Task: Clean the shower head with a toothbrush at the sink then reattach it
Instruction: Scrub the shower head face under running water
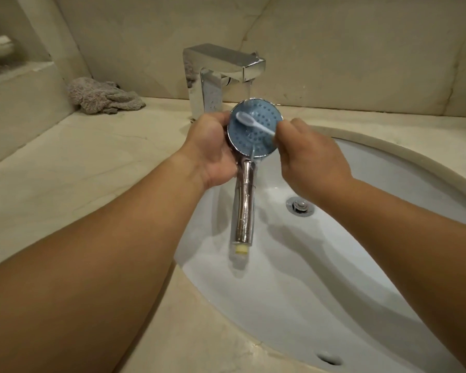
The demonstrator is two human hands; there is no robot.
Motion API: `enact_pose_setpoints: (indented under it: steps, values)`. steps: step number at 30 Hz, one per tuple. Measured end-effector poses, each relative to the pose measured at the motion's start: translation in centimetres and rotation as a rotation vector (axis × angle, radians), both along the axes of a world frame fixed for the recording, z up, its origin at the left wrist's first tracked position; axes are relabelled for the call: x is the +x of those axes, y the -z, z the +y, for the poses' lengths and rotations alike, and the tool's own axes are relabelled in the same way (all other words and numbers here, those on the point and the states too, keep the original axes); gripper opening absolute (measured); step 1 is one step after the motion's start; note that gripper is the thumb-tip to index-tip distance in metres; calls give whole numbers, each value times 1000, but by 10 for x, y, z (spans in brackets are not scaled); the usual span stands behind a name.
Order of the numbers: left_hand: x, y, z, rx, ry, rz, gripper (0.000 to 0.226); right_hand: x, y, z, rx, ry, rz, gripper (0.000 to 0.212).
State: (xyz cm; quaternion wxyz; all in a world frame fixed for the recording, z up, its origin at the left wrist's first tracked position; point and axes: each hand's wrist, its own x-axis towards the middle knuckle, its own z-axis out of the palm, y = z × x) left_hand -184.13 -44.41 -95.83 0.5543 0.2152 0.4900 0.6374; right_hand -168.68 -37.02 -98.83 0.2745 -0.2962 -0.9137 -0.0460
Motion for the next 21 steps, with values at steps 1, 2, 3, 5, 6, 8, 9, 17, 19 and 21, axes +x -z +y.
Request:
enact_pose_setpoints:
  steps: [1,2,3,5,6,8,9,17,19,21]
  values:
    - [0,0,0,2,-4,-4,49,2,4,-2,41,-67,-47,5]
    - [0,0,1,7,-9,-11,51,4,7,-3,69,-121,-91,5]
    - [-1,1,2,12,-14,-11,51,6,8,-4,66,-135,-102,4]
    - [-2,1,3,15,-20,4,53,7,3,0,22,-73,-30,5]
    - [-3,2,4,14,-20,11,53,6,2,2,12,-53,2,5]
    - [-3,3,4,10,-27,10,53,3,4,-1,41,-104,-32,5]
    - [-3,3,4,11,-28,4,53,3,7,-4,68,-132,-60,9]
    - [2,1,1,15,11,-6,50,-5,-2,-10,-67,20,36,9]
    - [2,1,1,2,-13,3,48,-3,-7,-4,-157,79,143,13]
    - [3,1,1,-6,-9,12,49,-2,-7,-5,-161,66,144,14]
